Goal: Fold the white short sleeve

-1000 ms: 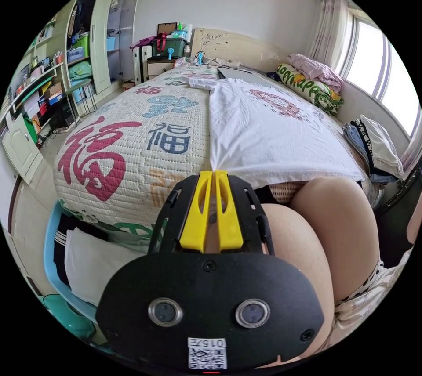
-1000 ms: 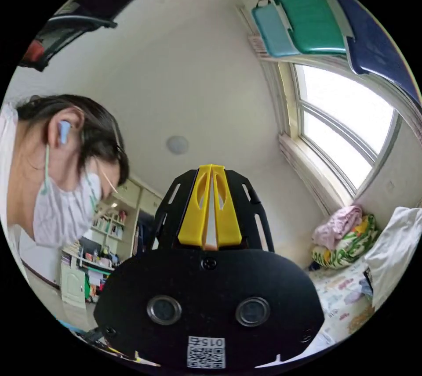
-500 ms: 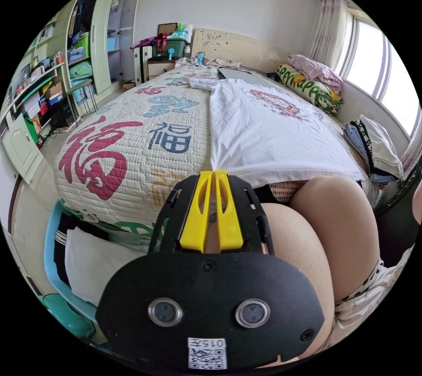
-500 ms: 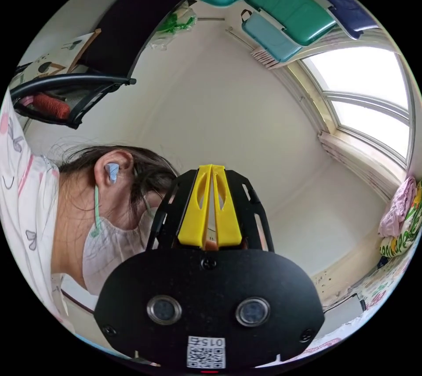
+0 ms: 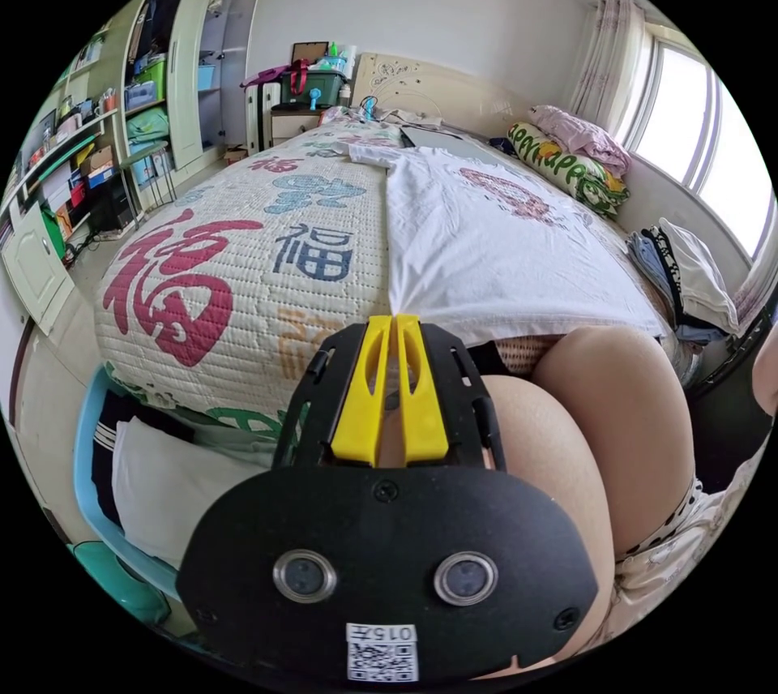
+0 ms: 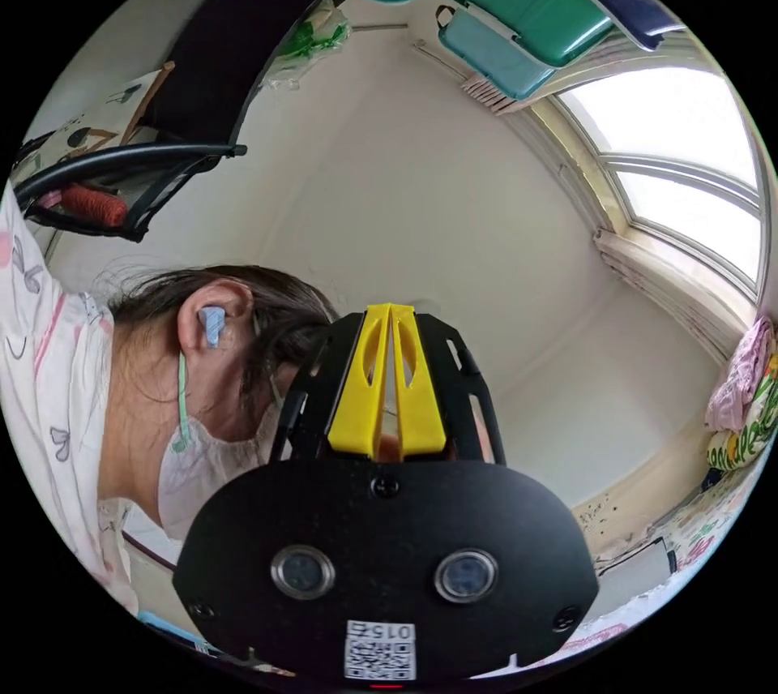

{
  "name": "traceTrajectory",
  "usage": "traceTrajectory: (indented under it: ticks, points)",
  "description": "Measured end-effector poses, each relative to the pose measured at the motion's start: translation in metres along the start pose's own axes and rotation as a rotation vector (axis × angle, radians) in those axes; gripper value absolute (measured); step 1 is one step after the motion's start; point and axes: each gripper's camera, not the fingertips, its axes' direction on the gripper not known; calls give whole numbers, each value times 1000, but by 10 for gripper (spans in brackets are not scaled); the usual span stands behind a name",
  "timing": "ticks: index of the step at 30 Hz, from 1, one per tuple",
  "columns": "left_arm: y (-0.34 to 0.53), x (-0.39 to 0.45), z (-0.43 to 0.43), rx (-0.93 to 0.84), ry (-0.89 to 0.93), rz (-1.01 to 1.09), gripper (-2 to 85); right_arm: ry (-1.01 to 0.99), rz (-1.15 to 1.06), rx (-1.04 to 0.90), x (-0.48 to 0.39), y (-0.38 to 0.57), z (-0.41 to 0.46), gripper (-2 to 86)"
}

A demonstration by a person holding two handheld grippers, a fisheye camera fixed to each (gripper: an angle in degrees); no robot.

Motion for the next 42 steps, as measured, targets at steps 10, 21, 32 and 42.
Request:
traceTrajectory:
  ticks: [10, 21, 32, 42]
  points:
    - [-27, -9, 18, -10, -4, -7, 6, 359, -86, -342, 85, -77, 120, 47]
    - [-73, -7, 54, -49, -23, -17, 6, 824, 713, -855, 432, -105, 237, 101]
    - [-144, 36, 108, -117, -157, 45, 12, 949, 1212, -876, 646, -119, 367, 139]
    - [-229, 33, 79, 8, -216, -46, 33, 928, 1118, -998, 689, -175, 498, 18]
